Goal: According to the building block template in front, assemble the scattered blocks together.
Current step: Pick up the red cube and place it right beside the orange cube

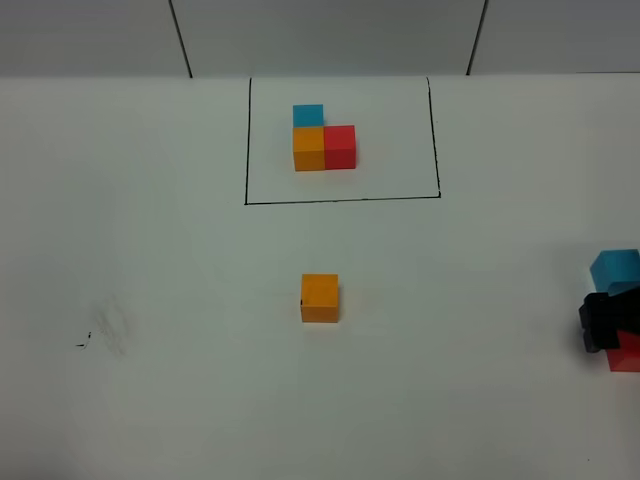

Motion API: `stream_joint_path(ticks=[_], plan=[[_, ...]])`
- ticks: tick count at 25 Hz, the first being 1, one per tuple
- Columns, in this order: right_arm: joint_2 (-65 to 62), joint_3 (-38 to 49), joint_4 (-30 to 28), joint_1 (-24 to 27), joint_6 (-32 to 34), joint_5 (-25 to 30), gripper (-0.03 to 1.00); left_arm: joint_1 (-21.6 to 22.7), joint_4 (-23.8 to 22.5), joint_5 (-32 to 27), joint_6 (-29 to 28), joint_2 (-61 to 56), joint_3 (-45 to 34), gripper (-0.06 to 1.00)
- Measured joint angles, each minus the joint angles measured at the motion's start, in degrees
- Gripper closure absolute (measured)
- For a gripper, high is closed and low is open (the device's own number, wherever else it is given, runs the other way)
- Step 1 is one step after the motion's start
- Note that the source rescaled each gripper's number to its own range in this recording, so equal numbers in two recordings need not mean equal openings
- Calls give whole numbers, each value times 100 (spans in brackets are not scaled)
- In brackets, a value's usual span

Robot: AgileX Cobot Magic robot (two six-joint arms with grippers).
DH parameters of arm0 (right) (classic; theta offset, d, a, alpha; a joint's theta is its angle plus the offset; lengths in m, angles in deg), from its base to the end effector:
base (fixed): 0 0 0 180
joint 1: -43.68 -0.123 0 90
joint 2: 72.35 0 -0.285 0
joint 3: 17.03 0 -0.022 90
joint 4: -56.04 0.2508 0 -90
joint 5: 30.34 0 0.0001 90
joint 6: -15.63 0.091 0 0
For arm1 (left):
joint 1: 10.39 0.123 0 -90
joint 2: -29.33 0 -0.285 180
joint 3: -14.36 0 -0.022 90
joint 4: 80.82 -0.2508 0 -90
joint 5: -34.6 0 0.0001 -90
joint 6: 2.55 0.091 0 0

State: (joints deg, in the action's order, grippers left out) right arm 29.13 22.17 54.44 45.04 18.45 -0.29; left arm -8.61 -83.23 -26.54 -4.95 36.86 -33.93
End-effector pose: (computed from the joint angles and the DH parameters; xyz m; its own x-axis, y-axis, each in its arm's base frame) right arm 0.2471 -0.0071 0.1324 -0.9857 0.0484 -0.1615 0.0507 0.9987 -0.0098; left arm -0.0065 0.0032 0.2782 -0.4513 -0.0356 -0.8916 -0.0736 0.9973 -0.0026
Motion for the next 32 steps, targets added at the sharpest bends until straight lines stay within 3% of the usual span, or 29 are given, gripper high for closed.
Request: stream_joint_path(ticks=[20, 24, 32], plan=[[254, 0, 0, 0, 0, -80, 25, 0, 0, 0, 7, 0, 0, 72], [254, 0, 0, 0, 0, -80, 43, 0, 0, 0, 7, 0, 0, 72], [254, 0, 0, 0, 0, -112, 97, 0, 0, 0, 7, 0, 0, 72]])
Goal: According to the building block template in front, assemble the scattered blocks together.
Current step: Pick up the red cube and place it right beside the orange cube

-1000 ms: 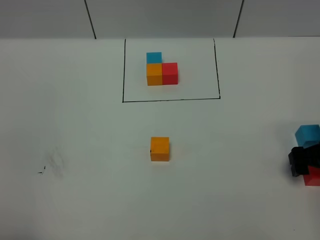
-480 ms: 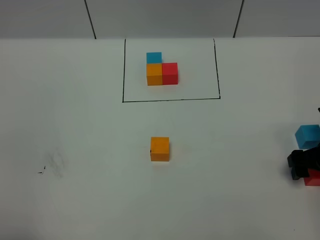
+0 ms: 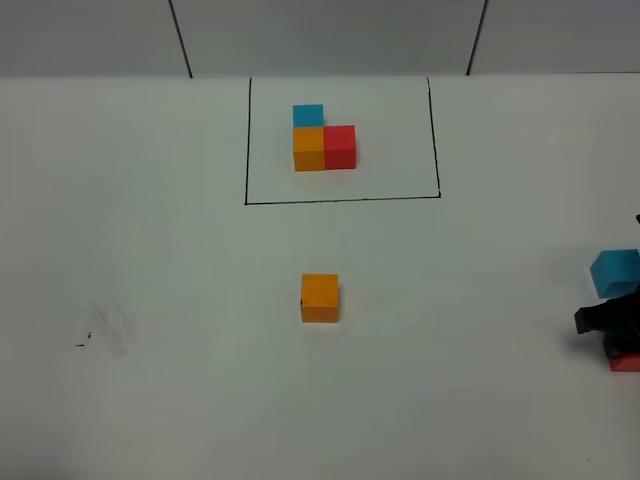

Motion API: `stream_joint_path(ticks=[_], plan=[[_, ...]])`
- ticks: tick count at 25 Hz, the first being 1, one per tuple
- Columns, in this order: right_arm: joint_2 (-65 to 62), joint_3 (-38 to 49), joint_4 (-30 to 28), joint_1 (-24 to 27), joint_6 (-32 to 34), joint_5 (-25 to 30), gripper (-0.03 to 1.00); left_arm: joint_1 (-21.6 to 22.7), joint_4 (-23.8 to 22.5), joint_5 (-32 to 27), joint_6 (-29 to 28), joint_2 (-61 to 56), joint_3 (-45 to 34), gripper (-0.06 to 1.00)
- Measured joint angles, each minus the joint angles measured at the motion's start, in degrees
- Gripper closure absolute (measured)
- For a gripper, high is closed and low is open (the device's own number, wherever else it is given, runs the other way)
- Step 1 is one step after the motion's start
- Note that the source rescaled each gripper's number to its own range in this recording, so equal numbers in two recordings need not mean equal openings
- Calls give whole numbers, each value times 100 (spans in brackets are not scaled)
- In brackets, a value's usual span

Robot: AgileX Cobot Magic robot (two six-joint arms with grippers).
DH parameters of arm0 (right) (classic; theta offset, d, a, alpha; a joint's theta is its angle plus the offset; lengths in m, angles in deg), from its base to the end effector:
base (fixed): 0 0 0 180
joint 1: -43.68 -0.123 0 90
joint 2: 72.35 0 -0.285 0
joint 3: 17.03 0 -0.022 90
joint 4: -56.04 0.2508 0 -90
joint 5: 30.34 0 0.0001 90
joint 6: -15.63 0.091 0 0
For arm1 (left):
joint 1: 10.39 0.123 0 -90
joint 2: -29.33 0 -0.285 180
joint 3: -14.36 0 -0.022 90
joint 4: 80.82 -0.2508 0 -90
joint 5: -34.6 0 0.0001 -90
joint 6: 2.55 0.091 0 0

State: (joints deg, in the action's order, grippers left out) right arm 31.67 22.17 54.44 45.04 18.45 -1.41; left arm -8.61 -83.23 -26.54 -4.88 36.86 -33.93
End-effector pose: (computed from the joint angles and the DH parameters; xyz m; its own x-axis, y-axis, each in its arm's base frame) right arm 0.2491 -0.0071 0.1217 -0.9894 0.0483 -0.1370 0.0501 0.9987 -0.0100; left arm -0.0065 0.0032 0.2782 -0.4514 -0.0344 -0.8916 -0.0731 0.9973 -0.0015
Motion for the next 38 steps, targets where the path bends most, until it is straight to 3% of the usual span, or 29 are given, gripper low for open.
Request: stream_joint_path(ticks=[15, 24, 29, 38], plan=[[-235, 0, 129, 0, 5, 122, 97, 0, 0, 0, 0, 0, 0, 72], [-1379, -99, 221, -541, -77, 895, 97, 0, 0, 0, 0, 0, 0, 72], [-1511, -711, 226, -987, -808, 1698, 97, 0, 0, 0, 0, 0, 0, 72], [-1012, -1914, 260, -1678, -2568, 2265, 97, 0, 0, 0, 9, 0, 0, 72]])
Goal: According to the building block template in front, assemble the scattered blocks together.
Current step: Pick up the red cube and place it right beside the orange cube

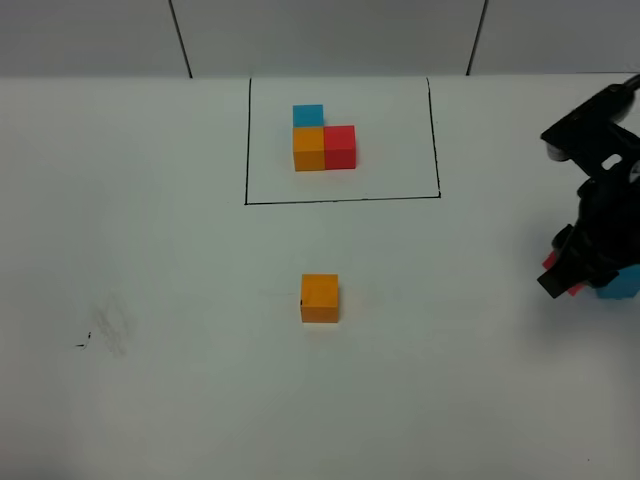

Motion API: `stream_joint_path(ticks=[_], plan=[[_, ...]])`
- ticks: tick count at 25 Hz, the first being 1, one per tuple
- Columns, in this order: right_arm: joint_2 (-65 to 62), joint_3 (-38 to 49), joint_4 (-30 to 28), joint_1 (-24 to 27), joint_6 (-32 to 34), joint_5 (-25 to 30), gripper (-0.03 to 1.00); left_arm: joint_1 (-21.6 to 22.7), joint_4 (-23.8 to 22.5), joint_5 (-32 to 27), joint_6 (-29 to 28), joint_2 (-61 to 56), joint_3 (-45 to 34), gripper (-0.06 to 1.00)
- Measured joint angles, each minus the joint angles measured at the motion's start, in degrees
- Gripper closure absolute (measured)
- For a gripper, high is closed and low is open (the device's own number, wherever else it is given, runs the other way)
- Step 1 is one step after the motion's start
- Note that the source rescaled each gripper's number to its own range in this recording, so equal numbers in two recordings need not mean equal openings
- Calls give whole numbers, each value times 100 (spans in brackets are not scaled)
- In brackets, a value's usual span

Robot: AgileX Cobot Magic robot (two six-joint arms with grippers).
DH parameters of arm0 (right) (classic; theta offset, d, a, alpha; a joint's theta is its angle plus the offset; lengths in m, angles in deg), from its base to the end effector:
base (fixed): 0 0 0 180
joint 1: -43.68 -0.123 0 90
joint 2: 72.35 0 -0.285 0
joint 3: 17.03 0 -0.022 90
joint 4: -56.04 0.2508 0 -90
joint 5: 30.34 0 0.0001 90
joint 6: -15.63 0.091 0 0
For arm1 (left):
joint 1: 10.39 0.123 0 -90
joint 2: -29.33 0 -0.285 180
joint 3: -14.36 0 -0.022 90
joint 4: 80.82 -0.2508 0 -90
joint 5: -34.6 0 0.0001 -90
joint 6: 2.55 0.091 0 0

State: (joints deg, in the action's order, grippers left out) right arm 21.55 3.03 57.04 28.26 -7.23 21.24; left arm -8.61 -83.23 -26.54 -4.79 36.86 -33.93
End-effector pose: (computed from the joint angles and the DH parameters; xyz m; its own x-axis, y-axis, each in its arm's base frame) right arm 0.2697 0.0757 0.2375 -0.7621 -0.6028 -0.2362 -0.6024 0.7939 -0.0823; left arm -0.0065 0.0032 0.2782 -0.4515 -0.0328 -0.8916 -0.0724 0.9974 -0.0001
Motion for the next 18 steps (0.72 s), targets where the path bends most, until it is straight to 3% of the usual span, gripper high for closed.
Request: stream_joint_path(ticks=[11, 18], plan=[[1653, -1668, 0, -921, -1711, 470, 97, 0, 0, 0, 7, 0, 0, 72], [2690, -2907, 0, -1425, -2457, 845, 97, 0, 0, 0, 7, 0, 0, 72]])
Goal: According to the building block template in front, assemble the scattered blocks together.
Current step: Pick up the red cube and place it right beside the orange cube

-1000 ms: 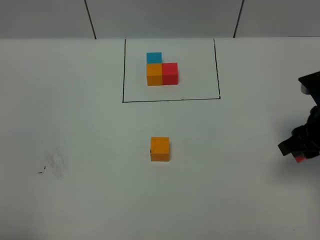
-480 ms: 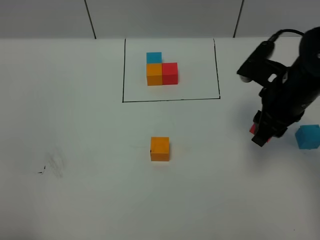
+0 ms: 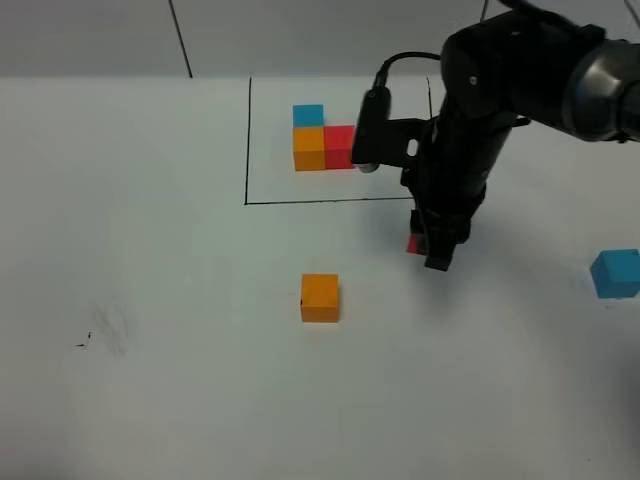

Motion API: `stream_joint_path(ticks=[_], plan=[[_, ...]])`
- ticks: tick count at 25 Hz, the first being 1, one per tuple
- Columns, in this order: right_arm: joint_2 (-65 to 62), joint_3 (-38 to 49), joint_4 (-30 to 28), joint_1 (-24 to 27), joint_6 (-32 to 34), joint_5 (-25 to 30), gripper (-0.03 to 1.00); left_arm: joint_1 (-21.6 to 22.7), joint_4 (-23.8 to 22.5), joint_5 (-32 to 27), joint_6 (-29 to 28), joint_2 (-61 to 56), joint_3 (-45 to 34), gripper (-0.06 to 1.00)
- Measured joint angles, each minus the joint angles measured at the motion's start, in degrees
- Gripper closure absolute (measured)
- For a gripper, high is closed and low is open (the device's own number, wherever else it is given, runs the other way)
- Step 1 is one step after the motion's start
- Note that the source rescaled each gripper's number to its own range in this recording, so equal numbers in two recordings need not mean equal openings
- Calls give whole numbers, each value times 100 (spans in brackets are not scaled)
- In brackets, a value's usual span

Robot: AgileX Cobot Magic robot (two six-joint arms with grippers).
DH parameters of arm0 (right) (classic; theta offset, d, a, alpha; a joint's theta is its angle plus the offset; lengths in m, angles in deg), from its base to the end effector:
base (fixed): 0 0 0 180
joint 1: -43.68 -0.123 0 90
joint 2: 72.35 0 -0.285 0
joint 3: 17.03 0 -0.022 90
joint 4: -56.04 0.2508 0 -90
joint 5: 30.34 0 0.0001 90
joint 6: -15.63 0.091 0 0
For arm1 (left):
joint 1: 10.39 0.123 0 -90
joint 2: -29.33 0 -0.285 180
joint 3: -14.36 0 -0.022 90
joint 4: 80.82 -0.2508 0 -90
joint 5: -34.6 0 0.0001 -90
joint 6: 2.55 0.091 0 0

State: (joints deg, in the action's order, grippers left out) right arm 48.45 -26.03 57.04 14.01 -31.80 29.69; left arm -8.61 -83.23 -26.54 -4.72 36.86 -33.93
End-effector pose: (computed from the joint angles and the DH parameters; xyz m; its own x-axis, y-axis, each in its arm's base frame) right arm 0.3467 0.1991 0.2050 -0.2244 -0.9685 -0.1080 -0.9676 0.2346 -0.0936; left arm -0.0065 0.0032 0.2782 -0.4516 -0.0316 -0.8916 -0.0718 0.9974 0.0010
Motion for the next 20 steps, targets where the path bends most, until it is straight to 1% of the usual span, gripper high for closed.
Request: stream_joint_path(ticks=[5, 11, 14, 20], plan=[[465, -528, 7, -260, -325, 167, 97, 0, 0, 0, 0, 0, 0, 72], [588, -578, 113, -436, -523, 355, 97, 0, 0, 0, 0, 0, 0, 72], [588, -578, 125, -506, -473, 456, 97, 0, 0, 0, 0, 0, 0, 72], [588, -568, -2, -646, -41, 464, 97, 0, 0, 0, 0, 0, 0, 72]])
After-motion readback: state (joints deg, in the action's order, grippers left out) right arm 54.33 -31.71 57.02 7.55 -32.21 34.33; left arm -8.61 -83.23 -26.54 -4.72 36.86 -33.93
